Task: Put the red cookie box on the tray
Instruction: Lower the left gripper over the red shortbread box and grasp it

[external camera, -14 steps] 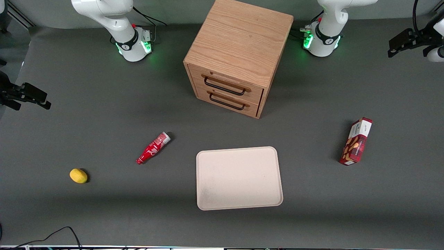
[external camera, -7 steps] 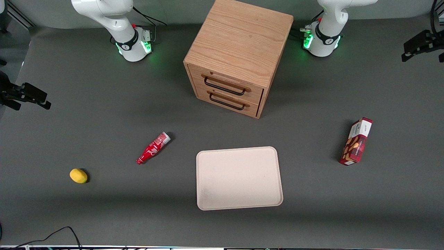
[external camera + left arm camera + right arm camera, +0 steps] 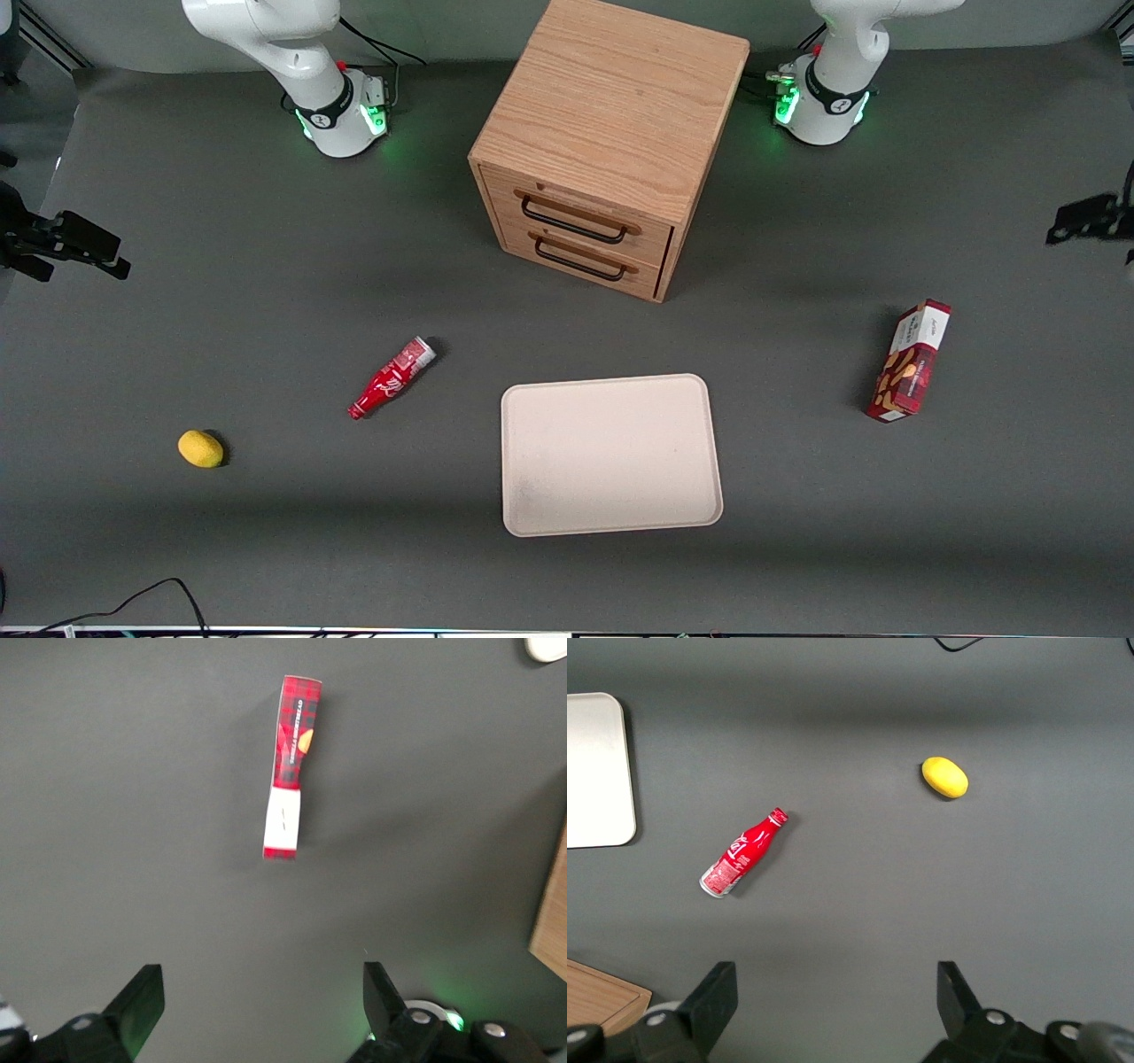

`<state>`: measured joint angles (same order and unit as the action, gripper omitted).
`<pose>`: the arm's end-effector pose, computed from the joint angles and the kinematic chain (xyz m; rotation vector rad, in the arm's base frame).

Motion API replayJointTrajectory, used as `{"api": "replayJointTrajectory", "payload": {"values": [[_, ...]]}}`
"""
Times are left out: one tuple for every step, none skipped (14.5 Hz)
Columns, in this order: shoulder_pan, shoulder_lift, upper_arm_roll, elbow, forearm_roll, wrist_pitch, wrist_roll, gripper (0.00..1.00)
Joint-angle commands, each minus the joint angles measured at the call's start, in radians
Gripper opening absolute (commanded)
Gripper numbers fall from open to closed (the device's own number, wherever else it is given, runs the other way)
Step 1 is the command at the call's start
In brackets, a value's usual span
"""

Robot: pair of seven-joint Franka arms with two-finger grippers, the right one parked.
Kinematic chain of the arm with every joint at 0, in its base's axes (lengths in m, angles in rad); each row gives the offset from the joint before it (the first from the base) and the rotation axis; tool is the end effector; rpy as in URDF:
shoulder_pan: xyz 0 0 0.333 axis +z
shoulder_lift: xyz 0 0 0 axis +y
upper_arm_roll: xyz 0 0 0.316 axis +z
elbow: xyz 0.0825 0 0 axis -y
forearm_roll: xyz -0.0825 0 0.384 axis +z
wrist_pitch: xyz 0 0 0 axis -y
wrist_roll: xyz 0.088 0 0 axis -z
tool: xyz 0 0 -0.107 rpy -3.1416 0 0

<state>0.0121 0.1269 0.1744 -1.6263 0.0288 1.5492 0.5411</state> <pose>0.5689 0.1054 0.5261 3.0515 -0.5490 -0.3219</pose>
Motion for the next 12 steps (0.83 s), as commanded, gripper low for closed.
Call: {"api": "replayJointTrajectory", "payload": {"values": [[-0.006,0.006,-0.001,-0.174,-0.036,0.199,0.071,1.0],[-0.006,0.019,-0.001,-0.225,-0.05,0.275,0.089,1.0],[-0.006,0.033,-0.001,-0.271,-0.073,0.349,0.098,1.0],[-0.006,0.052,-0.003,-0.306,-0.084,0.403,0.099,1.0],[-0.007,0.068,-0.007,-0.343,-0.086,0.461,0.1,1.0],[-0.009,0.089,-0.015,-0.368,-0.092,0.521,0.1,1.0],[-0.009,0.106,-0.03,-0.391,-0.092,0.575,0.099,1.0],[-0.009,0.12,-0.039,-0.42,-0.096,0.639,0.099,1.0],[-0.009,0.131,-0.042,-0.456,-0.107,0.711,0.099,1.0],[-0.011,0.146,-0.05,-0.487,-0.122,0.783,0.099,1.0],[-0.009,0.166,-0.064,-0.509,-0.135,0.845,0.099,1.0],[-0.009,0.187,-0.07,-0.521,-0.135,0.892,0.097,1.0]]}}
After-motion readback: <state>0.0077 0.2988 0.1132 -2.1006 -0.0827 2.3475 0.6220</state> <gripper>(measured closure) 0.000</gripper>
